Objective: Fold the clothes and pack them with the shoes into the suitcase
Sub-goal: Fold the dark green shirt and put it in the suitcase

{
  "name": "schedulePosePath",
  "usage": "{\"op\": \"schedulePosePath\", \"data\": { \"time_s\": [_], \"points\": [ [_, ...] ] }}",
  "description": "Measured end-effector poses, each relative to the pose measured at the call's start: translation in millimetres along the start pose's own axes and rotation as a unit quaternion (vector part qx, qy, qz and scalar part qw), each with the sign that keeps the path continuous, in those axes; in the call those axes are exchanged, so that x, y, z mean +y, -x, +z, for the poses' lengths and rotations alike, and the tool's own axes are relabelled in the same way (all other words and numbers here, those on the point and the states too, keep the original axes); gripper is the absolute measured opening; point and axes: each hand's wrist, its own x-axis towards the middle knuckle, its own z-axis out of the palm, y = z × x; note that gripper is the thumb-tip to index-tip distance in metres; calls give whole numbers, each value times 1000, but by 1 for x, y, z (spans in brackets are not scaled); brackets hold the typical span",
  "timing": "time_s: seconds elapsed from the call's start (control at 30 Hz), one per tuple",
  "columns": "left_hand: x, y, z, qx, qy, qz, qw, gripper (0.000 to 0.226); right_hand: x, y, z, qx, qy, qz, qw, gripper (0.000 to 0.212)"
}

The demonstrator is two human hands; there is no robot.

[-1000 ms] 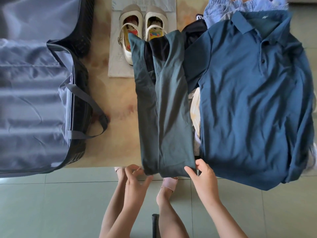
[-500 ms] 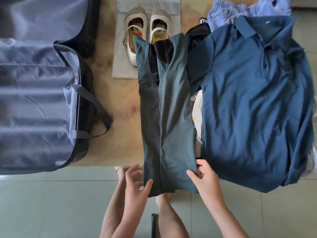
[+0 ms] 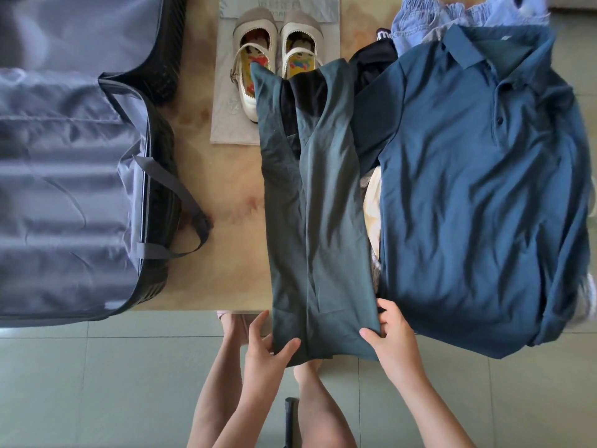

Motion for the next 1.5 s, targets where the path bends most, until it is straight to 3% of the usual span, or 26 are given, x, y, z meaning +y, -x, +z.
{"op": "schedulePosePath", "data": {
  "time_s": [0.3,0.5,0.67,0.87,0.97,1.07,1.2,1.37,1.5],
  "points": [
    [-5,3,-6,17,-32,6,999,69,9,2,-2,-9,7,16,1000,53],
    [6,7,1,59,-29,28,997,67,-12,5,-9,37,-34,-9,999,52],
    [56,-7,5,127,-72,117,982,71,-58,-3,-20,82,-118,-35,989,55],
    [145,-37,21,80,71,189,976,65,-124,-42,-21,122,-220,-96,963,40],
    [165,-54,20,94,121,172,973,62,-137,-62,-17,100,-216,-99,966,34],
    [155,-64,9,177,-2,168,970,52,-126,-70,-13,144,-76,-117,980,27],
    [116,-70,-1,127,-128,83,980,54,-104,-70,-7,131,-3,-123,984,32],
    [93,-69,1,96,-103,7,990,39,-87,-71,-4,139,-41,-84,986,43],
    [87,-69,2,95,-73,38,992,11,-70,-69,-5,119,-33,-64,990,38]
  ]
}}
